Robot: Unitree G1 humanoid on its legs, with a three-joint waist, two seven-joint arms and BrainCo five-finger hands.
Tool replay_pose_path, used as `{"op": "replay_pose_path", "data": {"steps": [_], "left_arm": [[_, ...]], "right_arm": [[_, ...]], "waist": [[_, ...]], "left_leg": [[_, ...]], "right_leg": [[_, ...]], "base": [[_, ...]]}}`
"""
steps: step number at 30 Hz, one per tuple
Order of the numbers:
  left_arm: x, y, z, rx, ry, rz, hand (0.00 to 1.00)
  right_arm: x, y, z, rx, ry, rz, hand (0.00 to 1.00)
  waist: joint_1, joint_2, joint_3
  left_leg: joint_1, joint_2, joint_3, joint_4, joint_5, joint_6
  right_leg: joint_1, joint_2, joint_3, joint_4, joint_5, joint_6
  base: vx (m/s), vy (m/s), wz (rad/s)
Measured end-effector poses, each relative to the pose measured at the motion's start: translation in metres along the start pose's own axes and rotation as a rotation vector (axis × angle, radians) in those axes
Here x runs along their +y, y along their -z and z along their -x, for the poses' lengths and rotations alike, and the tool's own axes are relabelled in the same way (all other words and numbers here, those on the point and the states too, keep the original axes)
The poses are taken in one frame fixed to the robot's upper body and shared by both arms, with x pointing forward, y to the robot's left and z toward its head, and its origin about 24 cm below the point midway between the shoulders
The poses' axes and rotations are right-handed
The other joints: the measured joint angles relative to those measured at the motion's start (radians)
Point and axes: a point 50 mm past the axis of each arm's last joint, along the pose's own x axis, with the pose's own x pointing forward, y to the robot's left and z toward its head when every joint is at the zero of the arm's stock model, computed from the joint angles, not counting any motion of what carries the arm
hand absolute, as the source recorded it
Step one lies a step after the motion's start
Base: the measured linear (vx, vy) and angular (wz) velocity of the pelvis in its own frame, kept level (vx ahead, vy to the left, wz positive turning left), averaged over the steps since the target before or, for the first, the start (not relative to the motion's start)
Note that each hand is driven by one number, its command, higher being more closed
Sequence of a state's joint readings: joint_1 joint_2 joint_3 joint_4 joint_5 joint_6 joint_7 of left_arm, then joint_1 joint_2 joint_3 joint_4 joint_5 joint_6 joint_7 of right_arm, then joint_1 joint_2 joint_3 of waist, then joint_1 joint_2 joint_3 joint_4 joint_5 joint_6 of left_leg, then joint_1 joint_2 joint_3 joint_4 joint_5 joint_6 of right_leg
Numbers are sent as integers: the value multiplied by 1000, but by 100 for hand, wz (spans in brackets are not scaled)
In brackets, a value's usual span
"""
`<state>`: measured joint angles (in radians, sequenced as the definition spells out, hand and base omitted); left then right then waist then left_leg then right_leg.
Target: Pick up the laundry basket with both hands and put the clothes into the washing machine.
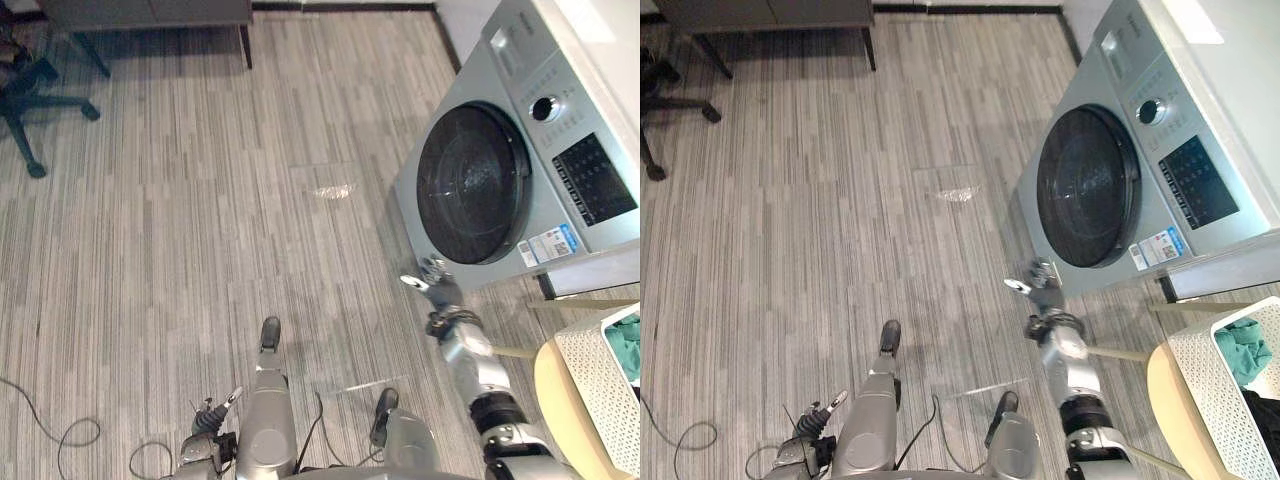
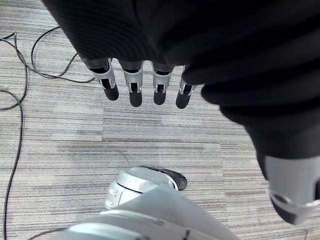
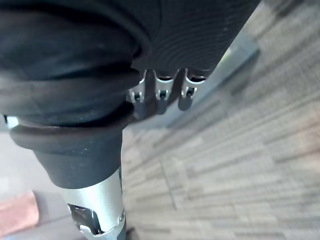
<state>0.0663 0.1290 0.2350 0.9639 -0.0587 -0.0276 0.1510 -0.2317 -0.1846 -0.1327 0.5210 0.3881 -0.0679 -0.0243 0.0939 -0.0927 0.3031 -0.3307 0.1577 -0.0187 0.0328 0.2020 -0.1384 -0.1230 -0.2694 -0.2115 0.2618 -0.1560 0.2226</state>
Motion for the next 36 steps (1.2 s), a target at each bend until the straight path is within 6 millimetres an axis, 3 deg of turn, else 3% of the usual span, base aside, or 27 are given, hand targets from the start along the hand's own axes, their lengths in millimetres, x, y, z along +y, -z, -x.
{"op": "replay_pose_path", "data": {"steps": [5, 7, 10, 14, 21, 23, 24, 26, 28, 31, 36], "left_arm": [[-5, 2, 1, 7, 26, -9, 0], [-5, 5, 1, 13, 31, -19, 0], [-8, 7, 2, 19, 43, -41, 0], [-12, 6, 3, 11, 61, -55, 0], [-22, -5, 4, -46, 89, -27, 0], [-23, -11, 4, -73, 90, -14, 0], [-23, -14, 4, -85, 92, -2, 0], [-25, -18, 4, -96, 96, 17, 0], [-29, -23, 5, -117, 105, 39, 0], [-30, -22, 6, -112, 97, 82, 0], [-34, -25, 6, -106, 92, 163, 0]], "right_arm": [[-58, -41, -5, -116, 234, 34, 0], [-74, -57, -14, -124, 317, 49, 0], [-81, -86, -28, -165, 365, 51, 0], [-74, -151, -47, -298, 353, 22, 0], [-69, -259, -44, -516, 349, 17, 0], [-60, -290, -39, -576, 326, 86, 0], [-47, -313, -36, -623, 290, 134, 0], [-38, -334, -31, -659, 275, 175, 0], [-19, -373, -17, -750, 246, 240, 0], [1, -403, 1, -879, 181, 182, 0], [7, -416, 17, -1012, -35, -211, 0]], "waist": [[-3, 29, -30], [-4, 35, -33], [-4, 40, -33], [4, 59, -29], [3, 109, 17], [0, 117, 41], [-2, 123, 55], [3, 126, 66], [8, 127, 107], [7, 127, 126], [3, 132, 161]], "left_leg": [[9, 0, 1, -4, 0, 0], [17, 0, 2, -18, 3, -3], [16, 2, 4, -19, 3, -3], [-14, 11, 23, -17, 3, -2], [-117, 16, 40, -19, 22, -2], [-156, 15, 50, -38, 33, -2], [-181, 15, 52, -69, 60, 0], [-203, 13, 59, -104, 90, 0], [-242, 0, 72, -126, 115, 1], [-315, -10, 78, -125, 133, 13], [-339, -17, 79, -125, 137, 17]], "right_leg": [[18, 3, 1, -24, 13, 10], [14, 3, 5, -21, 19, 6], [9, 3, 6, -18, 20, 5], [-42, 0, 10, 14, 16, 6], [-186, -22, -3, 99, 3, 7], [-243, -30, -1, 128, -1, 6], [-294, -32, 3, 152, -5, 7], [-350, -39, 8, 184, -10, 11], [-437, -64, 16, 248, -22, 5], [-541, -80, 29, 296, -27, -1], [-584, -88, 43, 318, -29, -3]], "base": [[13, -11, -1], [-7, -23, -4], [-8, -23, -5], [-21, -28, -7], [-22, -35, -1], [-21, -45, -6], [0, -50, -4], [16, -50, -5], [25, -52, -3], [21, -48, -5], [10, -48, -3]]}}
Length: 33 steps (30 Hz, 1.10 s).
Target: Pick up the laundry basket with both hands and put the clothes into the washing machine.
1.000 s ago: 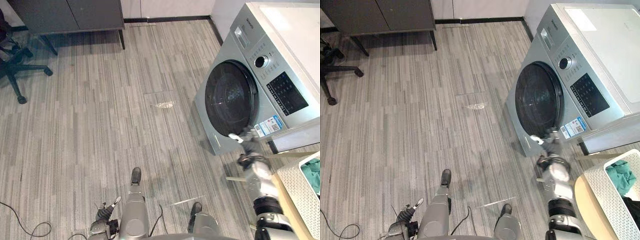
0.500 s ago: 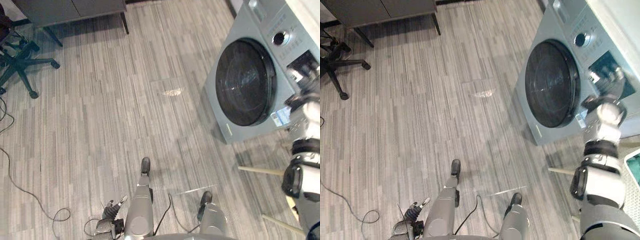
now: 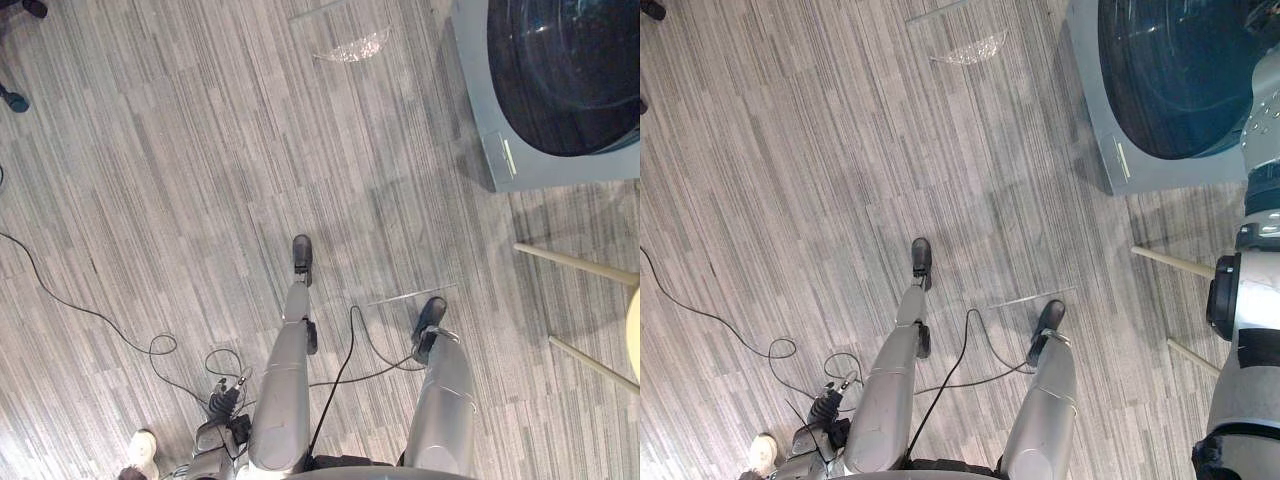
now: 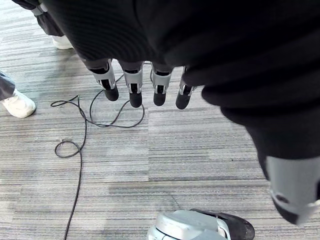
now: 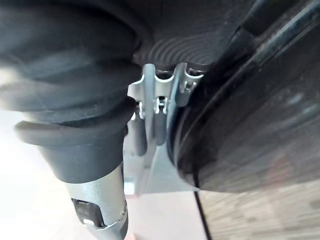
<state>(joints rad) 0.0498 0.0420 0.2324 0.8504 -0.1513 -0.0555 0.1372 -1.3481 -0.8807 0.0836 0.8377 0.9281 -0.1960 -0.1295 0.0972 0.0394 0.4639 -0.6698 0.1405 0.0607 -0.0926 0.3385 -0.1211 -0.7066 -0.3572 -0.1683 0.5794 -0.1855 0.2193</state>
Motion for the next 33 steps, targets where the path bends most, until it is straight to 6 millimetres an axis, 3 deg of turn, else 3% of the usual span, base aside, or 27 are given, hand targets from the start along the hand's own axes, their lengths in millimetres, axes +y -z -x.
{"op": "replay_pose_path", "data": {"steps": [5, 8, 11, 12, 14, 16, 18, 23, 29, 33], "left_arm": [[-7, -13, -4, -31, 1, 24, 0], [-11, -26, -6, -78, 4, 67, 0], [-15, -40, -6, -137, 5, 96, 0], [-16, -45, -6, -160, 10, 102, 0], [-17, -45, -5, -161, 12, 103, 0], [-16, -41, -6, -144, 8, 96, 0], [-12, -39, -7, -137, 2, 71, 0], [1, -44, -9, -153, -18, -51, 0], [14, -49, -10, -167, -47, -111, 0], [27, -46, -9, -155, -79, -127, 0]], "right_arm": [[-8, 12, 14, -40, 35, -378, 0], [18, 42, 45, 4, -54, -524, 0], [61, 75, 97, 113, -217, -595, 0], [84, 88, 127, 178, -324, -635, 0], [103, 101, 158, 245, -420, -659, 0], [123, 126, 207, 383, -531, -685, 0], [130, 140, 238, 475, -568, -708, 0], [126, 158, 282, 630, -600, -742, 0], [98, 162, 280, 604, -495, -688, 0], [53, 165, 273, 555, -306, -565, 0]], "waist": [[22, 0, 2], [29, -1, 3], [32, -2, 3], [36, -3, 4], [50, -7, 4], [61, -9, 4], [68, -18, 4], [75, -75, 3], [81, -100, 0], [77, -128, 0]], "left_leg": [[-18, 3, -13, 20, -1, 0], [-33, 10, -36, 45, -1, 0], [-29, 13, -65, 78, -12, -10], [-22, 17, -83, 88, -17, -16], [-8, 18, -91, 92, -25, -22], [20, 17, -119, 92, -28, -26], [27, 20, -147, 92, -32, -31], [50, 12, -197, 91, -33, -32], [72, -3, -227, 89, -36, -31], [102, -3, -225, 89, -38, -35]], "right_leg": [[5, 0, -21, 12, -21, -7], [19, 4, -47, 22, -26, -14], [63, 5, -76, 27, -40, -20], [88, 8, -90, 29, -50, -22], [110, 10, -100, 32, -63, -24], [158, 20, -122, 24, -72, -28], [190, 36, -142, 4, -74, -31], [271, 45, -195, -38, -75, -34], [333, 48, -225, -78, -73, -31], [371, 60, -218, -111, -63, -27]], "base": [[-9, -50, 11], [18, -72, 15], [36, -94, 26], [18, -67, 22], [4, -97, 19], [1, -106, 21], [4, -52, 19], [21, -47, 25], [19, -33, 20], [21, -54, -3]]}}
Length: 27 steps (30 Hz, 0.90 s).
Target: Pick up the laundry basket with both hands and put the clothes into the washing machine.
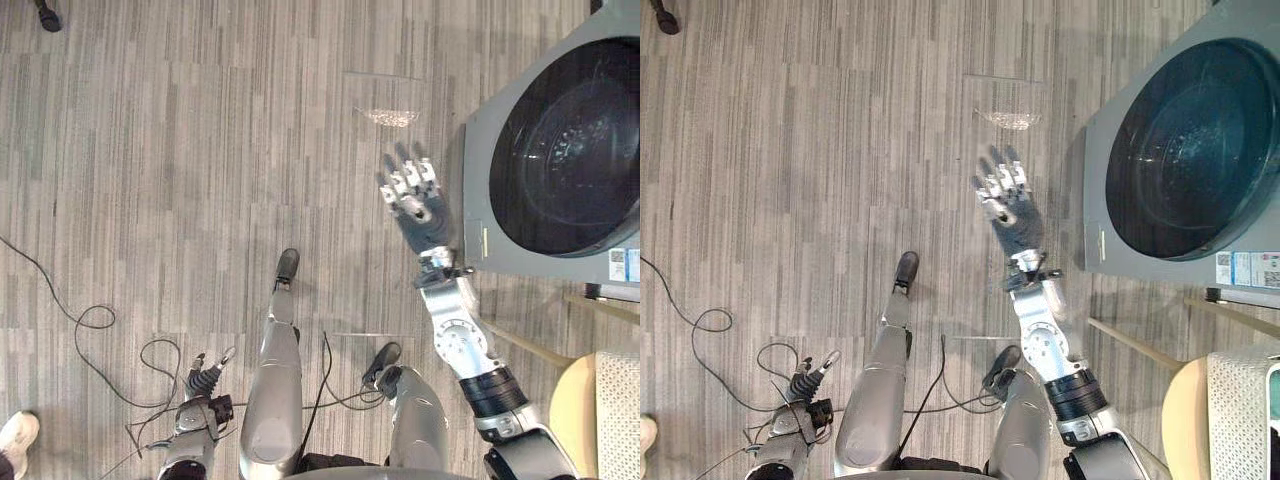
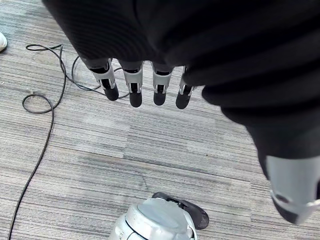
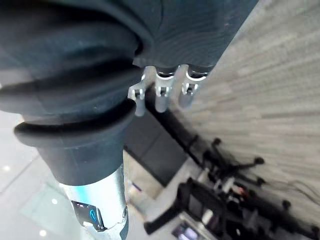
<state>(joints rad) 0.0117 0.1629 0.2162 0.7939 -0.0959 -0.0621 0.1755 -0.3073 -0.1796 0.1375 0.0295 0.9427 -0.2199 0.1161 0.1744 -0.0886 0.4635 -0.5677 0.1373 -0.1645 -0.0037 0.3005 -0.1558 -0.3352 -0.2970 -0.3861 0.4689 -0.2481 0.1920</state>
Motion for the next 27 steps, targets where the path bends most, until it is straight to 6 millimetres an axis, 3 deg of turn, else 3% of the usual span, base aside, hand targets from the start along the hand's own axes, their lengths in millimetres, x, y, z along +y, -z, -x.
{"op": "replay_pose_path", "data": {"steps": [4, 6, 7, 8, 11, 13, 14, 16, 17, 20, 22, 27], "left_arm": [[3, 6, 2, 23, -11, -5, 0], [4, 8, 2, 30, -12, -8, 0], [4, 9, 2, 31, -12, -10, 0], [5, 11, 3, 41, -15, -21, 0], [7, 25, 6, 94, -20, -33, 0], [9, 45, 13, 168, -28, -37, 0], [9, 49, 15, 186, -27, -40, 0], [5, 62, 20, 242, -17, -47, 0], [5, 66, 22, 253, -11, -47, 0], [0, 78, 28, 301, 16, -43, 0], [-1, 85, 31, 332, 39, -68, 0], [-1, 99, 38, 389, 72, -102, 0]], "right_arm": [[-57, -10, 20, -23, 312, 157, 0], [-94, -10, 45, 3, 551, 230, 0], [-102, -12, 54, 5, 612, 242, 0], [-121, -14, 78, 9, 761, 251, 0], [-145, -19, 119, 27, 953, 277, 0], [-164, -20, 162, 86, 1132, 309, 0], [-167, -19, 170, 96, 1166, 305, 0], [-176, -12, 214, 182, 1315, 300, 0], [-177, -9, 222, 217, 1338, 302, 0], [-176, 14, 266, 395, 1442, 264, 0], [-166, 38, 300, 526, 1527, 184, 0], [-138, 74, 356, 687, 1711, -10, 0]], "waist": [[-13, -18, -2], [-28, -26, -8], [-32, -26, -9], [-38, -28, -24], [-58, -32, -71], [-80, -27, -138], [-85, -25, -158], [-96, -4, -230], [-104, 1, -247], [-111, 32, -305], [-126, 49, -336], [-160, 64, -363]], "left_leg": [[63, 3, 18, 1, -14, 1], [107, 8, 42, 4, -25, 0], [118, 10, 47, 5, -28, 2], [139, 23, 66, 7, -38, 0], [174, 29, 92, 8, -46, 5], [230, 33, 128, 6, -56, 16], [241, 34, 134, 3, -58, 16], [310, 35, 155, -37, -64, 17], [322, 35, 160, -50, -65, 18], [385, 35, 188, -89, -69, 14], [414, 35, 195, -89, -73, 15], [478, 36, 213, -92, -84, 8]], "right_leg": [[57, 3, 13, -15, 1, 1], [86, 5, 37, -23, 3, 1], [95, 7, 39, -28, 4, 1], [113, 20, 56, -50, 10, 4], [141, 25, 72, -81, 28, 2], [196, 29, 91, -130, 47, 14], [208, 30, 92, -141, 49, 14], [262, 32, 100, -181, 57, 16], [270, 32, 100, -185, 57, 17], [312, 30, 112, -212, 58, 19], [346, 31, 112, -228, 59, 20], [415, 33, 118, -269, 68, 24]], "base": [[2, -66, -7], [0, -65, -22], [-2, -83, -35], [4, -70, -29], [44, -61, -30], [81, -64, -30], [85, -53, -21], [81, -45, -16], [55, -29, -12], [62, -18, -14], [57, -23, -4], [45, -24, -7]]}}
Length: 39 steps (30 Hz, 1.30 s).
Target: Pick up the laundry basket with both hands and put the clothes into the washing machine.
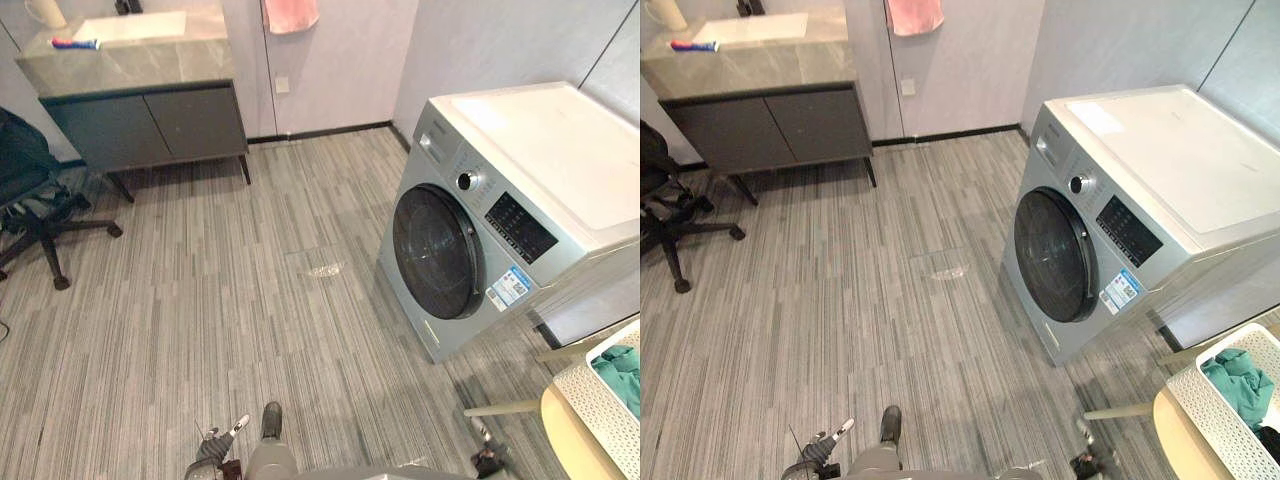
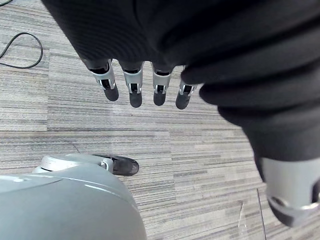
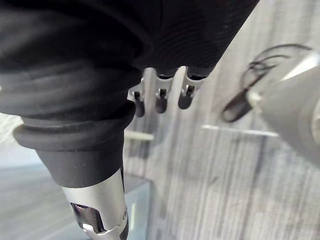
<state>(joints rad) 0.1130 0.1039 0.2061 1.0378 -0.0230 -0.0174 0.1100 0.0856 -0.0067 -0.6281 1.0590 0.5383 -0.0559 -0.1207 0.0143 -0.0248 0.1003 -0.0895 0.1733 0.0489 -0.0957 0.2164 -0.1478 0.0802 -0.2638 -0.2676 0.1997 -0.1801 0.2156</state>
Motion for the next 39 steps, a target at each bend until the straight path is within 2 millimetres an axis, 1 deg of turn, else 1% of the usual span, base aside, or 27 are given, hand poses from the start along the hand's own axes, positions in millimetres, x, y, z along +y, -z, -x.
{"op": "replay_pose_path", "data": {"steps": [1, 2, 4, 5, 6, 8, 10, 11, 15, 18, 22, 24, 25, 27, 28, 30, 31, 32, 34, 35, 36, 38, 39], "left_arm": [[-1, 2, 0, 7, 4, -7, 0], [-1, 5, 0, 22, 7, -22, 0], [0, 12, 1, 49, 19, -48, 0], [0, 14, 1, 56, 22, -51, 0], [1, 16, 2, 69, 23, -66, 0], [1, 18, 2, 73, 24, -79, 0], [2, 21, 3, 81, 22, -81, 0], [2, 23, 3, 84, 23, -80, 0], [3, 28, 5, 99, 31, -80, 0], [4, 37, 7, 122, 30, -81, 0], [6, 42, 9, 139, 26, -82, 0], [6, 42, 9, 140, 25, -79, 0], [8, 42, 9, 141, 16, -65, 0], [9, 43, 9, 144, 7, -44, 0], [9, 43, 9, 145, 3, -33, 0], [9, 44, 9, 151, -7, 18, 0], [8, 47, 10, 159, -11, 52, 0], [8, 48, 11, 163, -14, 67, 0], [9, 53, 13, 176, -27, 103, 0], [9, 54, 13, 178, -30, 116, 0], [8, 54, 13, 177, -35, 149, 0], [4, 56, 15, 182, -37, 192, 0], [-1, 61, 16, 198, -30, 205, 0]], "right_arm": [[-6, 6, 1, 23, 17, -9, 0], [-17, 16, 2, 64, 48, -32, 0], [-31, 26, 5, 115, 96, -51, 0], [-33, 28, 5, 124, 101, -52, 0], [-41, 33, 7, 145, 127, -59, 0], [-44, 35, 8, 149, 135, -60, 0], [-40, 33, 7, 145, 118, -68, 0], [-39, 33, 7, 144, 114, -70, 0], [-36, 33, 6, 141, 103, -75, 0], [-27, 33, 6, 142, 78, -59, 0], [-17, 31, 4, 138, 47, -31, 0], [-16, 32, 5, 140, 44, -25, 0], [-16, 33, 5, 143, 40, -14, 0], [-18, 35, 6, 147, 41, -6, 0], [-19, 34, 5, 143, 43, -5, 0], [-23, 31, 5, 133, 53, -1, 0], [-30, 27, 4, 123, 68, 5, 0], [-33, 25, 4, 117, 76, 9, 0], [-42, 17, 3, 91, 95, 31, 0], [-43, 15, 3, 83, 97, 34, 0], [-44, 10, 3, 62, 99, 23, 0], [-40, 4, 2, 37, 86, 24, 0], [-34, -4, -1, 15, 70, 24, 0]], "waist": [[0, 1, -3], [0, 4, -11], [-1, 6, -12], [-3, 7, -12], [-6, 6, -13], [-14, 8, -15], [-30, 12, -15], [-31, 13, -15], [-29, 15, -16], [-29, 16, -17], [-31, 15, -18], [-31, 21, -14], [-34, 22, -14], [-40, 28, -20], [-46, 34, -21], [-50, 40, -22], [-49, 46, -21], [-48, 46, -21], [-41, 48, -20], [-37, 48, -20], [-31, 48, -16], [-19, 49, -15], [-16, 69, -5]], "left_leg": [[8, 1, 8, -1, -6, -2], [22, 1, 19, -1, -9, -3], [61, 1, 38, -1, -12, -1], [72, 1, 42, -1, -14, -1], [98, 3, 53, -6, -21, -3], [111, 5, 62, -7, -30, -6], [111, 7, 65, -7, -32, -4], [111, 7, 65, -7, -32, -4], [99, 1, 67, -7, -32, -4], [96, -3, 72, -7, -33, -4], [99, 1, 90, -7, -34, -2], [99, 6, 91, -5, -38, -4], [98, 20, 91, 0, -42, -9], [83, 48, 89, 2, -46, -15], [53, 72, 85, 29, -56, -25], [3, 97, 62, 109, -87, -21], [-17, 106, 55, 163, -118, 14], [-24, 106, 55, 185, -132, 39], [-38, 100, 83, 248, -159, 169], [-38, 96, 99, 260, -149, 182], [-43, 90, 167, 297, -121, 161], [-57, 75, 173, 326, -131, 133], [-59, 49, 168, 345, -171, 82]], "right_leg": [[7, 0, 4, -7, 2, -1], [17, 0, 15, -20, 10, 2], [49, 1, 34, -48, 27, 2], [62, 1, 37, -55, 29, 2], [80, 1, 49, -61, 32, 2], [90, 2, 53, -65, 30, -4], [90, 3, 54, -66, 29, -3], [90, 3, 54, -67, 29, -3], [90, 6, 69, -87, 30, -5], [88, 9, 89, -100, 29, -11], [68, 12, 119, -85, 29, -12], [55, 16, 126, -61, 26, -15], [51, 28, 126, -54, 18, -28], [31, 57, 126, -43, 11, -40], [15, 80, 123, -37, 6, -50], [3, 102, 116, -23, -1, -61], [5, 108, 114, -11, -12, -67], [6, 107, 115, -3, -20, -67], [6, 91, 114, 32, -51, -67], [6, 84, 115, 40, -59, -63], [20, 62, 105, 49, -69, -60], [26, 48, 103, 49, -71, -58], [26, 30, 103, 49, -75, -50]], "base": [[37, -6, -21], [33, 1, -27], [39, 0, -31], [3, -6, -27], [-16, -7, -19], [-44, -7, -13], [-77, 1, -1], [-84, 6, 1], [-38, 5, 3], [-3, 0, -2], [1, -14, -14], [9, -35, -5], [11, -60, -2], [4, -97, 0], [-6, -117, 3], [14, -126, 4], [39, -96, 1], [49, -62, 3], [80, -53, 3], [104, -46, 14], [92, -16, 22], [96, 13, 18], [102, 87, 5]]}}
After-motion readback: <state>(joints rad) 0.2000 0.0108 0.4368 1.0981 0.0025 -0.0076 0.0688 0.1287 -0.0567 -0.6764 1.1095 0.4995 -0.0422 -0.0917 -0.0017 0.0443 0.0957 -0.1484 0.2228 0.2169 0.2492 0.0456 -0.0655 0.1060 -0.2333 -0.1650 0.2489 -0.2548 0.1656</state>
